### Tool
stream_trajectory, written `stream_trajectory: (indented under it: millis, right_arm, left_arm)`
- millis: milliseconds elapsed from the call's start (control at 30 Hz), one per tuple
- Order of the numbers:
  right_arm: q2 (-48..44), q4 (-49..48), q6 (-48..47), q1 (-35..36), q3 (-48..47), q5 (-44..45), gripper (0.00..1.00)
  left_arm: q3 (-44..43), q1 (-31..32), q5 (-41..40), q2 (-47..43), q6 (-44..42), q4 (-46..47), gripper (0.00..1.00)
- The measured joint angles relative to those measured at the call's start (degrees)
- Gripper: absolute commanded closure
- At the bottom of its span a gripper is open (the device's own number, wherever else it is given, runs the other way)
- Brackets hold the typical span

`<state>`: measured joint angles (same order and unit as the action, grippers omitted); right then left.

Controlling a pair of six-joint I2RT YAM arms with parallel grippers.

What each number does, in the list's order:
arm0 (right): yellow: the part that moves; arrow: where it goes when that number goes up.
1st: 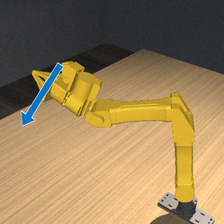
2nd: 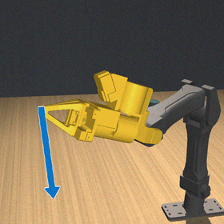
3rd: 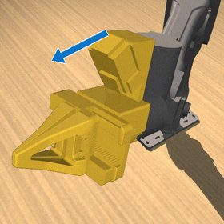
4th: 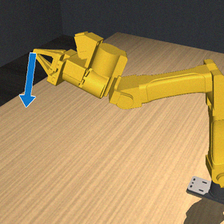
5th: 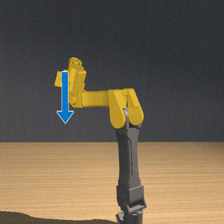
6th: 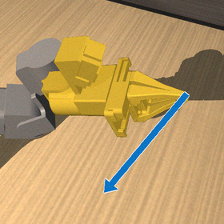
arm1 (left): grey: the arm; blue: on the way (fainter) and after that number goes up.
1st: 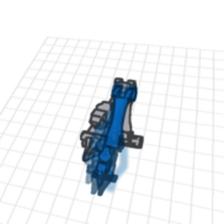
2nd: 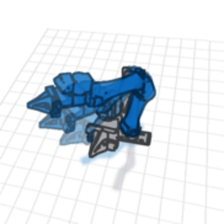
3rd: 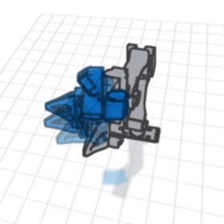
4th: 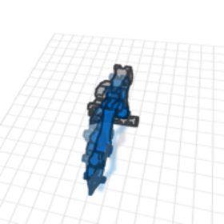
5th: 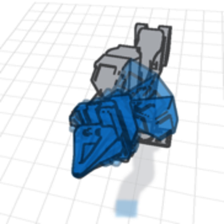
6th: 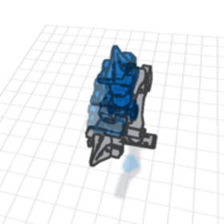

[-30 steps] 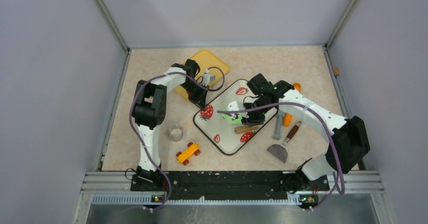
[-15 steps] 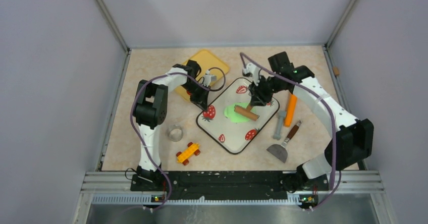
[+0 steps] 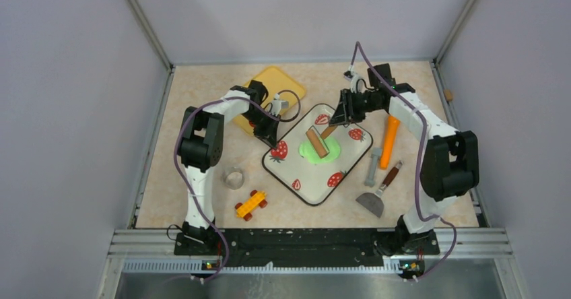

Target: Roll out the dumpling wrappers from the dough

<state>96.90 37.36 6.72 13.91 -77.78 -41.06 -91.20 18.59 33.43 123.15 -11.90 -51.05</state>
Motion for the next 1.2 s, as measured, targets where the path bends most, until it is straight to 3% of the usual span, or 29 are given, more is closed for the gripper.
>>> stream_trajectory:
  millis: [300,733,1200]
  right_arm:
    - [4.4,-6.9,11.0,-0.6,0.1,-4.9,1.00]
    - [9.3,-9.6,13.0,2.2,0.7,-6.7,1.00]
    - [10.1,-5.2,10.6,2.4,0.9,2.3,1.00]
  left_arm:
    - [0.0,0.0,0.0,0.0,0.0,0.0,1.00]
    - [0.0,0.0,0.0,0.0,0.0,0.0,1.00]
    - [1.0,-0.3,0.6,-0.3,0.3,0.7,1.00]
